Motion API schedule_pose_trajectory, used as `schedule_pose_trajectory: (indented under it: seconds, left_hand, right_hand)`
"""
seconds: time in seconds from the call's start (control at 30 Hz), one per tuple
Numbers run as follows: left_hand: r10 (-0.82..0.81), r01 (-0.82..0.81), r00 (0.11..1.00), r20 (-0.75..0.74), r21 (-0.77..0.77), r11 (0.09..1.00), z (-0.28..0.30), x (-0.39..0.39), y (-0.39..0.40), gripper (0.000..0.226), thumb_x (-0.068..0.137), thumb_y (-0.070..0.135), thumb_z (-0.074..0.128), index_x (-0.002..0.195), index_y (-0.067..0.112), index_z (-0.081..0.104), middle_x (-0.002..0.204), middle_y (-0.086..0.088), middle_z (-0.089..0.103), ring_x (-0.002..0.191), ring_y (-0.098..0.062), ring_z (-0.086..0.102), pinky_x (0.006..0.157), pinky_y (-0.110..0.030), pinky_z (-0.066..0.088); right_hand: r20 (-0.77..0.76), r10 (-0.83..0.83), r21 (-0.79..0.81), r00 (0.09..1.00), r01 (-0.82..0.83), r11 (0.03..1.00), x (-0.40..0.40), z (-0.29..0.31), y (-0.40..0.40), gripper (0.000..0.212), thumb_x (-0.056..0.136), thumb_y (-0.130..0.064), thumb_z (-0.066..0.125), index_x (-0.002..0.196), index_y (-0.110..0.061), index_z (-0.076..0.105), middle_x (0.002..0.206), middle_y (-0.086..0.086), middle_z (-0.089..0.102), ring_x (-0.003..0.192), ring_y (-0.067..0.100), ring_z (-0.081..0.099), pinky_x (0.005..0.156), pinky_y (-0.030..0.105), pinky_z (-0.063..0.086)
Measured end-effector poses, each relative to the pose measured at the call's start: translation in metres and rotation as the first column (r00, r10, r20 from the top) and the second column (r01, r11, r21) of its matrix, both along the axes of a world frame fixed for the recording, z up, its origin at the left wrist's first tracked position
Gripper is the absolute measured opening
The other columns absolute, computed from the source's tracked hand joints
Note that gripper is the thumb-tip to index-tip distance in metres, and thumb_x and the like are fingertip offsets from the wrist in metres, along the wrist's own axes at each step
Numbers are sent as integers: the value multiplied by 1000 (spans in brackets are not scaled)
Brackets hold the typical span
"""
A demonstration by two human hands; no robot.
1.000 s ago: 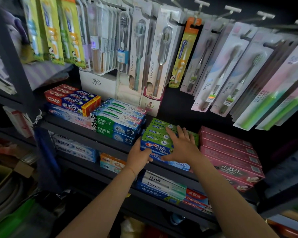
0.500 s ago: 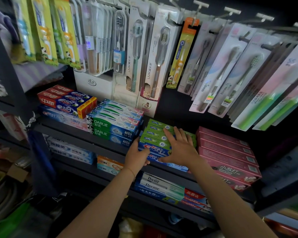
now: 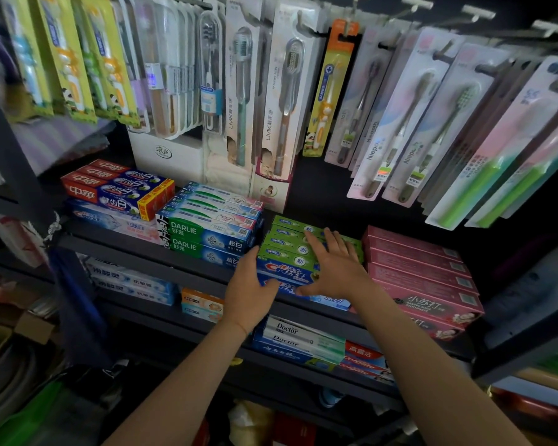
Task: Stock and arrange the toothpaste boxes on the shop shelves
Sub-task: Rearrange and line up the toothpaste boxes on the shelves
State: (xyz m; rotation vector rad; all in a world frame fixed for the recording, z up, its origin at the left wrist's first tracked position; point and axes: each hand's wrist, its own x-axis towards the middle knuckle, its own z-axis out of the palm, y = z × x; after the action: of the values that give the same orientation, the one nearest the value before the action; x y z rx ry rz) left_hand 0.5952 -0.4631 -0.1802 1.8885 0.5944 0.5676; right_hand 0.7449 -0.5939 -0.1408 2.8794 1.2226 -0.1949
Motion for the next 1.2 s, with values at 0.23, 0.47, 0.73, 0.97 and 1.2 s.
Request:
schedule_pose_trajectory:
  seconds: [0.23,0.47,0.73,0.97,1.2]
  left_hand:
    - [-125,284,959,-255,875,393,14,30,14,98,74,47,78,153,18,29,162,-9,23,150,-30,18,122,-51,14]
    - [-106,536,837,-537,764,360,10,62,16,114,80,55,72,158,14,0,166,-10,1,153,-27,2,121,-40,-8]
    - [-113,528,843,-526,769,361,10,61,34,112,81,54,71,158,14,0,166,-11,2,153,-28,3,122,-39,-4]
    - [-114,515,852,-512,778,361,11,63,40,112,81,54,71,158,14,0,166,-11,2,153,-28,2,121,-38,-5]
    - [-124,491,867,-484,782,383,11,62,40,110,81,53,72,158,16,3,166,-10,4,153,-26,3,121,-36,-5]
  right_hand:
    - [-35,-48,-44,998,46,998,1,3,0,128,67,-68,74,154,-35,-13,163,11,-19,149,32,-18,115,66,0]
    - [-41,-37,-40,998,35,999,1,-1,1,126,68,-73,69,155,-34,-13,163,7,-21,149,29,-19,112,70,-3]
    - [-42,-28,-64,999,25,998,1,2,21,126,70,-74,67,154,-34,-16,162,8,-22,149,30,-20,112,71,-2]
    - [-26,-32,-68,999,31,997,2,2,27,126,70,-76,66,154,-33,-16,162,8,-22,149,31,-19,112,71,-3]
    - [79,-79,116,994,69,991,-16,-3,15,123,69,-88,49,157,-23,-9,164,12,-12,150,28,-16,120,56,-5]
